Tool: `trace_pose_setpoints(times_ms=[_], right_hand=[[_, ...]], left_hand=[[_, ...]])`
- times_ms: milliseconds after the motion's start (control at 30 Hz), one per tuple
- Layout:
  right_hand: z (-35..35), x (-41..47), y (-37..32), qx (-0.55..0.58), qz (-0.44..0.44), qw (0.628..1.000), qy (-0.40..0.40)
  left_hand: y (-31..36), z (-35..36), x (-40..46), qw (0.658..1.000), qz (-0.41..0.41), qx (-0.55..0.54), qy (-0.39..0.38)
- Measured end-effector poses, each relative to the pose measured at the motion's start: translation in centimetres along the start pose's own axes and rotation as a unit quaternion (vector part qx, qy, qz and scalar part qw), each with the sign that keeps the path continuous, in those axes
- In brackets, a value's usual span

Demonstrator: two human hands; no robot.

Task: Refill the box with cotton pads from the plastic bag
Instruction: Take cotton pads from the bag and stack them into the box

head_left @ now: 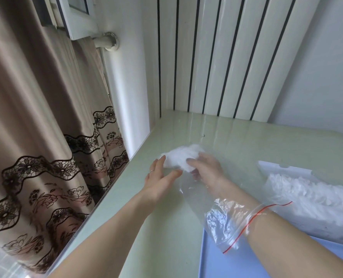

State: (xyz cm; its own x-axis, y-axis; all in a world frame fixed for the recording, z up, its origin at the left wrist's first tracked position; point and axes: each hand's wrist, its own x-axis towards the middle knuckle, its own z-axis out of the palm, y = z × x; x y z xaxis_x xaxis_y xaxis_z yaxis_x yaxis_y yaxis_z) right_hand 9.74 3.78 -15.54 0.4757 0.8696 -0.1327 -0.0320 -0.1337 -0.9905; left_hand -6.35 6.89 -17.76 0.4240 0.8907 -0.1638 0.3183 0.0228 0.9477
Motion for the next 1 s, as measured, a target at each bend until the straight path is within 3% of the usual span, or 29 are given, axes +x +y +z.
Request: trace_pose_setpoints(times_ms=[333,600,733,833,900,1000], right_hand=[[-0.5,-1.2,-0.1,-0.067,0.01,0.997,0.031],[-6.6,-7.8,0.6,-0.061,0.027,0.998,-0.006],[-11.0,-12.9,-0.1,-0.025,0.055,0.993,-0.098],[-13.4,-15.3,-0.9,-0.025,0.057,0.992,-0.111],[-14.1,-16.5,-1.6,-0.033,0.049,0.992,-0.113],[-14.8,-17.5,-2.5,-0.04,0.056,0.993,-0.093]], left_hand=[[0.4,0.6,0.1,0.997,-0.018,0.077,0.015],[1.6,0.8,-0.8,0.987,-0.037,0.15,0.036],[1.8,0.6,-1.0,0.981,-0.053,0.182,0.033],[3.2,1.1,-1.1,0.968,-0.071,0.232,0.065],[5.0,2.1,-2.3,0.944,-0.028,0.314,0.097],[7.7,4.1,-4.7,0.928,0.128,0.343,0.07]])
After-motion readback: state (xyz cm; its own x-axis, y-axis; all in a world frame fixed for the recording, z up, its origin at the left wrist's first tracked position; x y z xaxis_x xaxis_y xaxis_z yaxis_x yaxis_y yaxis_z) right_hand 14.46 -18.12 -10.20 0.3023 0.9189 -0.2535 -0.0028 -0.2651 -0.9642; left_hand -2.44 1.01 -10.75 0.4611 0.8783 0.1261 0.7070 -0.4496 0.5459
